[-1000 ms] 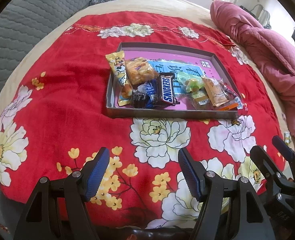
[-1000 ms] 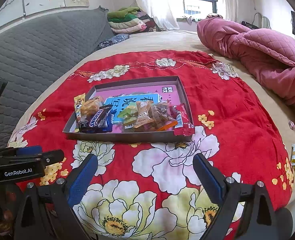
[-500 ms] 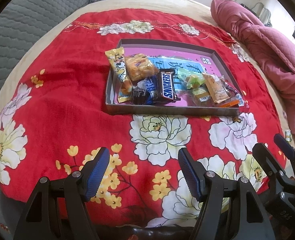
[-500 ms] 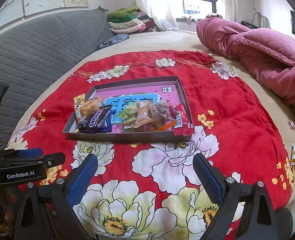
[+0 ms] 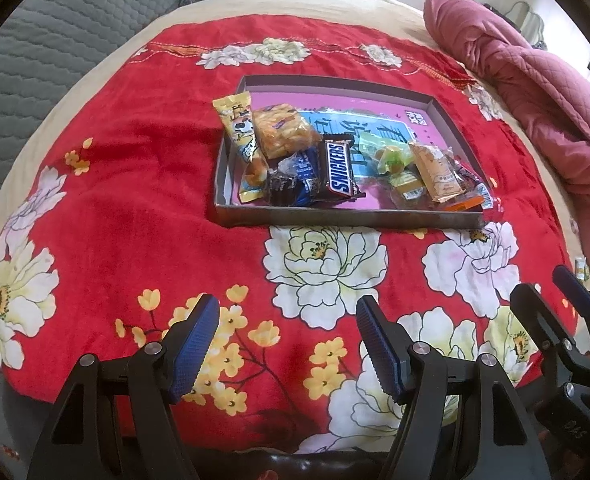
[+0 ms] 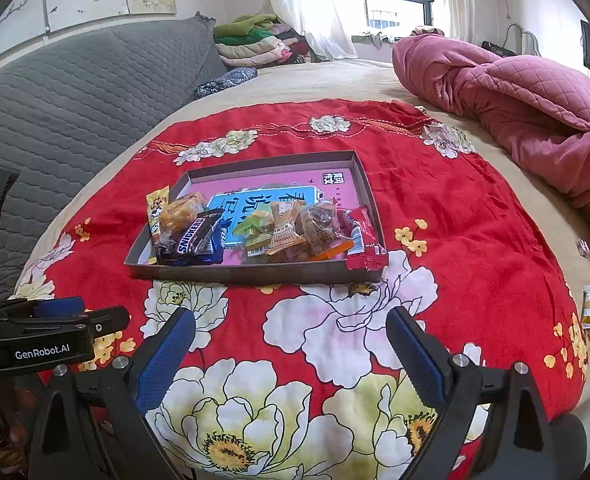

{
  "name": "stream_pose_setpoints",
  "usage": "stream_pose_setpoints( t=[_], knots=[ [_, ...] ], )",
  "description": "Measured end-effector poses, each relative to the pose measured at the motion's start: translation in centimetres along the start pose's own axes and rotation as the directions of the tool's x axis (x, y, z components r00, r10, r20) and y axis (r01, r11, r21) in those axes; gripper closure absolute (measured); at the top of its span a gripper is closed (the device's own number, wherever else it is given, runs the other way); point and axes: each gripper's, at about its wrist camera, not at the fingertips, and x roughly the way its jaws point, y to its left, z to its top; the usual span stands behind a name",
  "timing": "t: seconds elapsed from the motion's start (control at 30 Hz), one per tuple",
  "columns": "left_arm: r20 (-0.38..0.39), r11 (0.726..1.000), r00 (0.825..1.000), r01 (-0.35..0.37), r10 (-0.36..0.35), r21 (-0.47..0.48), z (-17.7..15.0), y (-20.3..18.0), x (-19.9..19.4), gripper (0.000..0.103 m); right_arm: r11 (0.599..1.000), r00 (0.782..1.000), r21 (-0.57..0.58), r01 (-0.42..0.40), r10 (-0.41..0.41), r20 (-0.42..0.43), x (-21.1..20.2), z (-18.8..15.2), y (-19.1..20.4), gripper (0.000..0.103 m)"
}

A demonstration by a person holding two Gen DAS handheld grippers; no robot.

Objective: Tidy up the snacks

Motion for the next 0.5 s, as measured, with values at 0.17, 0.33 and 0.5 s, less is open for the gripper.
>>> stream_pose_setpoints(
  t=[0.17,0.33,0.5],
  knots=[
    [-0.004,1.000,1.000,-0.007,0.007,0.000,0.00,-0.01,0.11,0.030,1.000,1.000,0.003,0.005,-0.005,-0.009,0.25,-0.18,-0.03,0.007],
    [-0.006,1.000,1.000,-0.010,0.010,0.004,-0.06,-0.11,0.31,0.030,1.000,1.000,0.006,0.001,-0.001,-0.006,0.31,-0.24,-0.09,0.006],
    [-0.016,1.000,1.000,-0.018,0.018,0.003,-0.07,0.03,0.68,0.030,1.000,1.000,0.005,0.008,-0.008,-0.021,0.81,-0.44,-0.16,0.006]
  ],
)
